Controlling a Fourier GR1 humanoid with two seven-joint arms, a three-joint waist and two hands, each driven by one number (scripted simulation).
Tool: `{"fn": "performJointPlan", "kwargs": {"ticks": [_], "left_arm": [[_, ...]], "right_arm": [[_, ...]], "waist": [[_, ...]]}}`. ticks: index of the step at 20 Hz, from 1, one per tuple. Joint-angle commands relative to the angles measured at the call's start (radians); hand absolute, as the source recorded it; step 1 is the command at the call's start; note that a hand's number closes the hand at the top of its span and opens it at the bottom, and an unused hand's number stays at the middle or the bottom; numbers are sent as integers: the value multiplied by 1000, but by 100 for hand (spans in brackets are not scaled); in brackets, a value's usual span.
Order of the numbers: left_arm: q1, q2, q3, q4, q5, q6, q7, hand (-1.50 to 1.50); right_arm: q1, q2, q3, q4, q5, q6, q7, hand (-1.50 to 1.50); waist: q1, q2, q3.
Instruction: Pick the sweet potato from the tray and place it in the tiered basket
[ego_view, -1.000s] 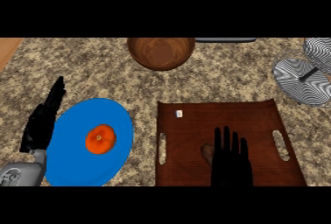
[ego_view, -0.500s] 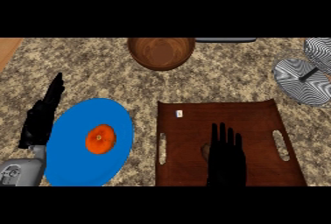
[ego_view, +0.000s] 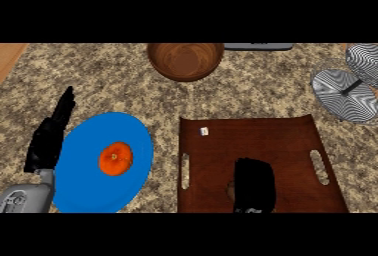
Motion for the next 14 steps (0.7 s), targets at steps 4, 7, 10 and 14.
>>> {"fn": "performJointPlan", "kwargs": {"ticks": [4,7,10,14], "left_arm": [[-29,-29,19,8,-34,4,20,0],[-38,-2,44,53,1,-34,-39,0],[-38,-2,10,2,-12,-44,24,0],[-70,-20,1,6,-17,-36,22,0]], "right_arm": [[36,31,35,11,-30,-77,39,150],[-141,31,-122,142,-197,-170,30,150],[-334,31,-268,186,-371,-177,106,150],[-561,31,-442,341,-430,-265,97,150]], "waist": [[-6,12,8],[6,18,8],[45,27,10],[52,29,10]]}}
